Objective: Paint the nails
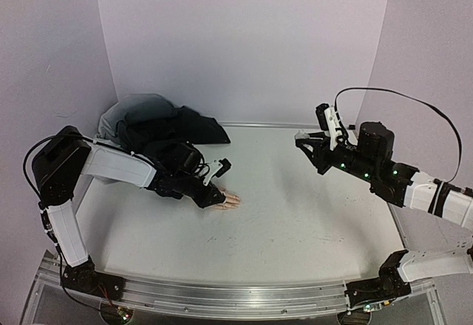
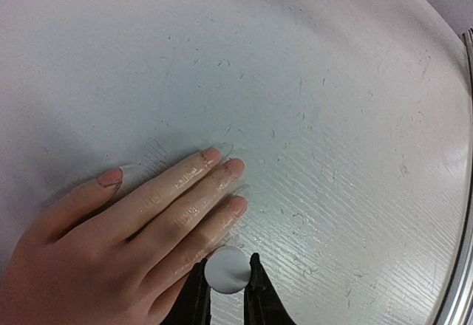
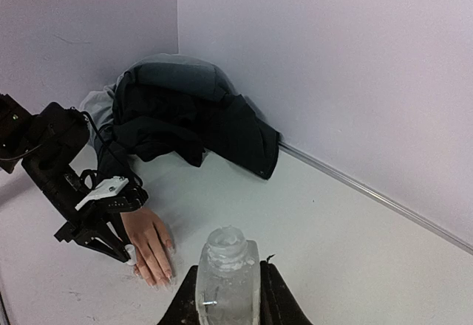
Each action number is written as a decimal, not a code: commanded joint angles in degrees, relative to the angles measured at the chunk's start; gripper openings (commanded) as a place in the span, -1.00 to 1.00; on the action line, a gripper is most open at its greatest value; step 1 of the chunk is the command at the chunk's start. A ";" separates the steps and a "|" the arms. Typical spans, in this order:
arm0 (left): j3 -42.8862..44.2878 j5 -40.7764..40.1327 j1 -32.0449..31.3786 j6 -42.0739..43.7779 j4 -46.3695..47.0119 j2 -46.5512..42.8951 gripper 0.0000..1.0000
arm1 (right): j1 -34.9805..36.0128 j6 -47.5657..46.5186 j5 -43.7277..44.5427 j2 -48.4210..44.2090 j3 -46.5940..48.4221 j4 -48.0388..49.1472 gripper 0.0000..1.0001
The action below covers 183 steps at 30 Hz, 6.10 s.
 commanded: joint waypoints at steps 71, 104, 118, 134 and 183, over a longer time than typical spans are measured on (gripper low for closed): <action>2.12 1.44 1.36 -0.20 1.02 0.26 -1.00 | 0.19 -0.25 -0.82 -0.13 1.18 4.03 -1.00; 3.10 3.40 1.25 -0.30 1.02 2.47 -1.00 | 0.12 -0.25 -0.89 0.05 1.17 4.10 -1.00; 5.09 4.81 1.02 -0.66 1.02 4.13 -1.00 | 0.14 -0.37 -0.89 0.44 1.25 4.03 -1.00; 4.40 4.63 0.21 -0.50 1.02 0.83 -1.00 | 0.18 -0.34 -0.87 0.58 1.26 4.07 -1.00; 5.70 5.89 0.49 -0.84 1.02 4.11 -1.00 | 0.12 -0.27 -0.99 1.04 1.39 3.94 -1.00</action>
